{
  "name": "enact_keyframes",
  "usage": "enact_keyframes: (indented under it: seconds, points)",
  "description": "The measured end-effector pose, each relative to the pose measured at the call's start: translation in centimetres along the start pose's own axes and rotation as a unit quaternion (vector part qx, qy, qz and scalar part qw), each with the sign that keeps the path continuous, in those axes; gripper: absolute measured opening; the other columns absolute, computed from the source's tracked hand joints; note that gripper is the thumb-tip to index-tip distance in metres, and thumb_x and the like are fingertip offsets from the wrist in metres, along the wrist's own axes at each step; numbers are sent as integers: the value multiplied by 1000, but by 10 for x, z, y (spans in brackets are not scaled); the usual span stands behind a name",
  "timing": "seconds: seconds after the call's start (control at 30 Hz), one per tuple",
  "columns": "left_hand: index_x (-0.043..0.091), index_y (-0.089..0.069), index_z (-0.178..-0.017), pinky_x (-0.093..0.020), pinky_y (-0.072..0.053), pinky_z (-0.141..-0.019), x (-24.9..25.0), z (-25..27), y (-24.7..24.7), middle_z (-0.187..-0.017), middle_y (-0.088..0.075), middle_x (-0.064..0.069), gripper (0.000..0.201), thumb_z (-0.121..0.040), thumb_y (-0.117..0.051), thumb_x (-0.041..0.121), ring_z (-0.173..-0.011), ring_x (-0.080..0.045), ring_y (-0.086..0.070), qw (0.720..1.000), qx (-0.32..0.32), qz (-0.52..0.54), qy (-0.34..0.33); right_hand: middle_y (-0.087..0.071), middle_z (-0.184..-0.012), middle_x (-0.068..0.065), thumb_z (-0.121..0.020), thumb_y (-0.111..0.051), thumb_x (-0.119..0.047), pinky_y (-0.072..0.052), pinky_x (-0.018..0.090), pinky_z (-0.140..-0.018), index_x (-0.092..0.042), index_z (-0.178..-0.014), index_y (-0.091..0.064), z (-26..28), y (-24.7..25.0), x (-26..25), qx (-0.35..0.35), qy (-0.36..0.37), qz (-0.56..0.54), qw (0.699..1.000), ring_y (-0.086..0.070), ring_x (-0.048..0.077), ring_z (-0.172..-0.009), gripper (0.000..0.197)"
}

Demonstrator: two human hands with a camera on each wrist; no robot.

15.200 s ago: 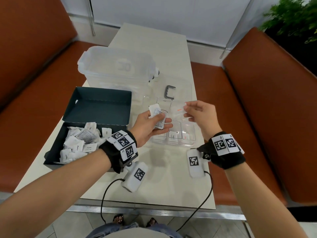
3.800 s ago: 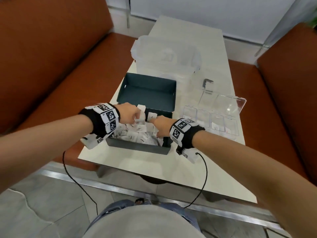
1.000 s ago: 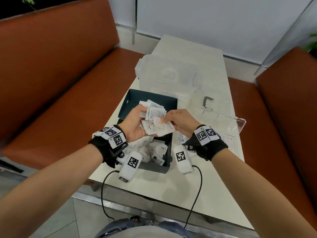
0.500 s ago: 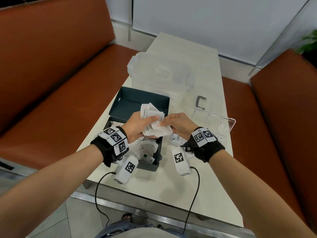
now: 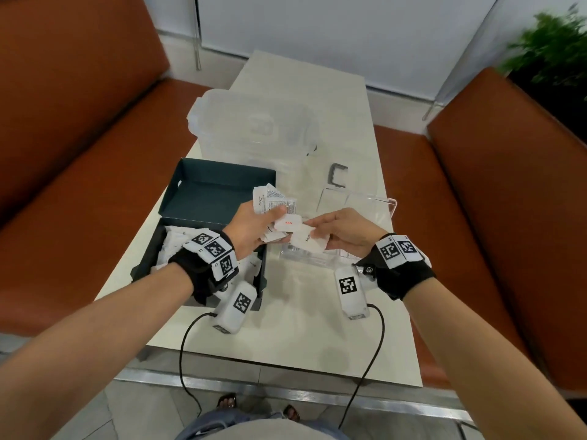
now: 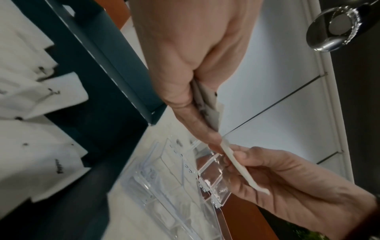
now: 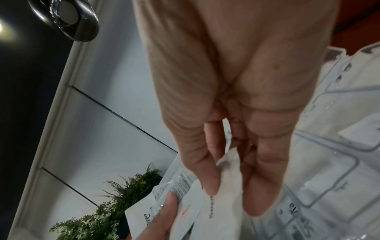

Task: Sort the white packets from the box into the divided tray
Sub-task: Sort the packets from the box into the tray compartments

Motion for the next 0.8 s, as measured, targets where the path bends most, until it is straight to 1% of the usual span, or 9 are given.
enact_keyframes:
  seconds: [0.07, 0.17, 0.23, 0.33, 0.43, 0.5, 0.57, 0.7, 0.8]
  points:
    - [3, -62, -108, -41, -61, -64, -4, -3, -11, -100, -71, -16, 16, -93, -61, 8, -83, -26, -73, 1000, -8, -11, 0, -69, -97, 17, -83, -64, 7, -58, 30, -69, 7, -101, -67, 6, 9, 4, 9, -18, 44, 999, -67, 21, -80, 18]
    - [0, -60, -113, -42, -61, -66, -7, -6, -28, -106, -69, -20, 23, -93, -62, 10, -86, -29, -72, 999, -25, -19, -2, -67, -81, 8, -83, -67, -4, -51, 23, -57, -4, -90, -69, 13, 29, 6, 46, -30, 131, 990, -60, 14, -66, 7]
    - [0, -60, -113, -44, -61, -66, -8, -8, -37, -107, -69, -21, 23, -92, -62, 10, -88, -31, -72, 999, -31, -13, 1, -63, -75, 4, -84, -64, -6, -46, 22, -53, -10, -83, -67, 15, 53, 5, 97, -23, 148, 984, -55, 12, -60, 5]
    - [1, -61, -109, -38, -60, -62, -10, -11, -49, -103, -70, -18, 20, -91, -64, 10, -86, -29, -73, 999, -37, -5, 9, -62, -75, 4, -83, -64, -6, -45, 23, -55, -11, -94, -65, 18, 98, 5, 203, -4, 184, 962, -54, 12, -60, 12]
    - [5, -63, -103, -37, -59, -60, -13, -13, -57, -97, -73, -14, 13, -91, -64, 9, -85, -30, -73, 999, -39, -6, 14, -65, -88, 9, -87, -60, -10, -53, 26, -61, -11, -104, -65, 19, 130, 10, 298, 11, 283, 911, -60, 15, -67, 17]
    - [6, -63, -102, -37, -59, -60, -15, -13, -61, -96, -73, -14, 12, -91, -64, 9, -85, -30, -73, 999, -36, -4, 18, -66, -104, 13, -91, -56, -13, -56, 29, -68, -8, -104, -66, 18, 136, 14, 311, 9, 347, 885, -64, 21, -81, 17]
    - [5, -63, -104, -39, -60, -61, -14, -13, -63, -98, -73, -14, 14, -91, -64, 10, -86, -30, -73, 999, -34, -6, 19, -68, -104, 15, -93, -53, -12, -56, 28, -65, -2, -100, -68, 15, 133, 19, 299, -6, 379, 876, -64, 24, -82, 19]
    - [2, -61, -111, -36, -60, -60, -4, -13, -57, -107, -69, -18, 22, -91, -64, 11, -88, -29, -73, 1000, -10, -10, 8, -70, -96, 24, -94, -47, -8, -58, 41, -81, 8, -100, -68, 11, 123, 23, 292, -18, 367, 883, -61, 26, -75, 27]
    - [1, -59, -113, -34, -60, -62, 12, -13, -45, -110, -68, -19, 23, -93, -62, 11, -92, -30, -71, 1000, 14, 3, -13, -69, -98, 20, -94, -46, -10, -56, 36, -81, 2, -101, -67, 10, 110, 9, 310, 36, 332, 890, -65, 27, -83, 26]
Point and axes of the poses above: each hand's wrist, its own z-axis away from the middle knuckle, its own y-axis out of the back of the hand, x = y × z, the point moved 3 cm from there along -z, towards the middle knuckle
